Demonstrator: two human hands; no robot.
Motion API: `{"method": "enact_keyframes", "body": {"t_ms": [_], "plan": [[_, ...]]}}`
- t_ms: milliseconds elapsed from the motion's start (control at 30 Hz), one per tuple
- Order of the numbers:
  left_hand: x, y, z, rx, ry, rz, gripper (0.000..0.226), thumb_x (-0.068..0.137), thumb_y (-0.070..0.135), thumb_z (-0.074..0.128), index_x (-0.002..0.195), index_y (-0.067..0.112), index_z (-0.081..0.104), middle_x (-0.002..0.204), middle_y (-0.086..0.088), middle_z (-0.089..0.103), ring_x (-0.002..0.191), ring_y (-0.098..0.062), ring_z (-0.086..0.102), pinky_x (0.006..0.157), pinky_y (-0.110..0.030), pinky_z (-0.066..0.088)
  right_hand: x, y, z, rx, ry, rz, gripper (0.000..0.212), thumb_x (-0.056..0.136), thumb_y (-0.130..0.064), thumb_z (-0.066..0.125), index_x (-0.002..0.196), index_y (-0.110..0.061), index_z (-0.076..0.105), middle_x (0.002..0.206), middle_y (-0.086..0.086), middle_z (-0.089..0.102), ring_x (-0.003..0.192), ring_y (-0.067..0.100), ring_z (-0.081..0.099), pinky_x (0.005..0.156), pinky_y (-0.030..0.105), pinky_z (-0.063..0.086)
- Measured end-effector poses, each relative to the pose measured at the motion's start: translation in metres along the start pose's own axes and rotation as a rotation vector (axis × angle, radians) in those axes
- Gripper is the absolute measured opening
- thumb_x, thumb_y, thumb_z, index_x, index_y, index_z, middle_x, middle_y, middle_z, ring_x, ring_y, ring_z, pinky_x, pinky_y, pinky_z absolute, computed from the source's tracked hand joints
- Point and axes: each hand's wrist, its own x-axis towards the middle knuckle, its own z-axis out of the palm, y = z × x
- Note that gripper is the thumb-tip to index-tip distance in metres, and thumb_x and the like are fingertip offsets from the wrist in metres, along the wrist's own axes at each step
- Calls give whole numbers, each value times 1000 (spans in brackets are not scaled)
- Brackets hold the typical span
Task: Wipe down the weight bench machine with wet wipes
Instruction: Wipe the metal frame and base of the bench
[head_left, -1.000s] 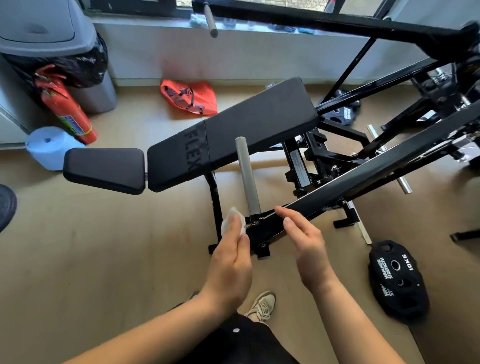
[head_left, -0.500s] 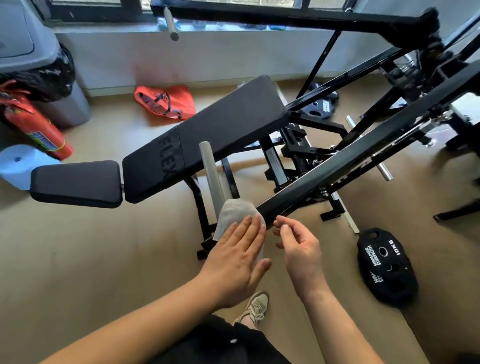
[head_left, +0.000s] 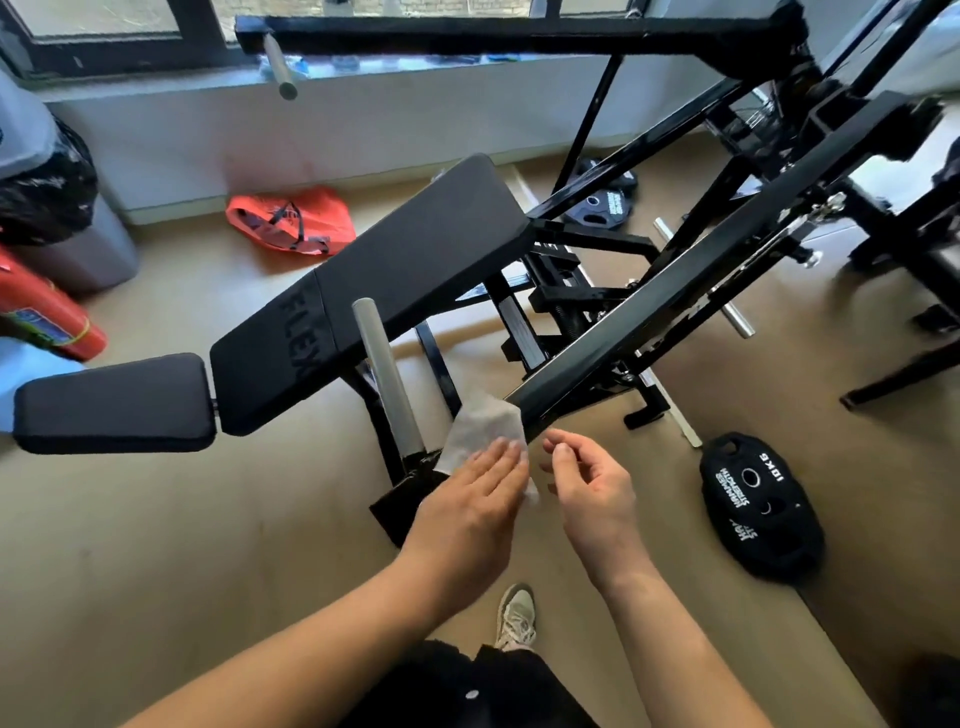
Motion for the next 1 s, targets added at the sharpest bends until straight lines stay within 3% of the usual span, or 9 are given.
{"method": "enact_keyframes", "body": {"t_ms": [100, 200, 267, 367, 500, 600, 733, 900, 1000], "plan": [[24, 39, -4, -419, 4, -103, 37, 108, 26, 45, 144, 30, 55, 136, 11, 64, 124, -7, 61, 101, -34, 53, 7, -1, -23, 65, 5, 10, 22, 105, -21, 57, 122, -22, 72, 112, -8, 75, 109, 3, 68, 93, 21, 56], [66, 71, 0, -592, 103, -204, 31, 108, 22, 47, 133, 32, 63, 118, 16, 70, 110, -3, 65, 93, -32, 55, 26, -5, -57, 83, 9, -16, 22, 106, -23, 55, 121, -24, 72, 108, -12, 76, 106, 1, 69, 94, 24, 55], [98, 93, 6, -678, 99, -272, 26, 108, 24, 49, 122, 34, 68, 102, 13, 73, 96, -9, 68, 83, -35, 56, 44, -7, -87, 108, -31, -15, 24, 108, -24, 52, 122, -25, 71, 109, -15, 76, 107, -1, 68, 94, 22, 54], [147, 124, 21, -730, 106, -344, 25, 108, 23, 49, 110, 30, 73, 96, 19, 71, 92, 0, 65, 77, -18, 49, 72, -13, -142, 208, -77, 11, 25, 105, -18, 53, 121, -25, 72, 113, -13, 76, 112, 2, 67, 95, 22, 52], [214, 169, 51, -799, 85, -440, 24, 108, 28, 50, 101, 24, 72, 87, 9, 72, 81, -4, 66, 73, -26, 51, 109, -23, -222, 102, -119, -60, 31, 95, 2, 57, 111, -17, 76, 104, -2, 78, 101, 12, 72, 83, 22, 56], [257, 202, 70, -898, 38, -455, 23, 107, 32, 52, 95, 22, 70, 78, 13, 70, 75, -1, 64, 66, -16, 46, 143, -25, -270, -18, -21, -128, 10, 96, -17, 70, 97, -23, 77, 91, -6, 77, 89, 11, 73, 78, 26, 56], [305, 225, 82, -994, 13, -484, 49, 89, 62, 64, 97, 14, 67, 87, -7, 71, 78, -17, 67, 70, -35, 54, 193, -31, -313, -58, 53, -132, 7, 97, -24, 71, 90, -23, 74, 84, -1, 75, 79, 9, 68, 78, 37, 59], [377, 220, 97, -1071, 21, -533, 30, 84, 34, 83, 103, 13, 74, 100, -17, 76, 99, -40, 73, 89, -59, 59, 258, -41, -346, -33, 33, -160, 9, 99, -21, 70, 91, -22, 74, 81, -4, 74, 73, 3, 64, 69, 21, 54], [428, 210, 108, -1127, -125, -519, 31, 88, 35, 81, 107, 12, 76, 103, -18, 77, 99, -40, 74, 90, -57, 59, 304, -41, -363, -10, 19, -116, 9, 100, -22, 69, 93, -23, 75, 83, -3, 76, 79, 10, 69, 74, 29, 58]]}}
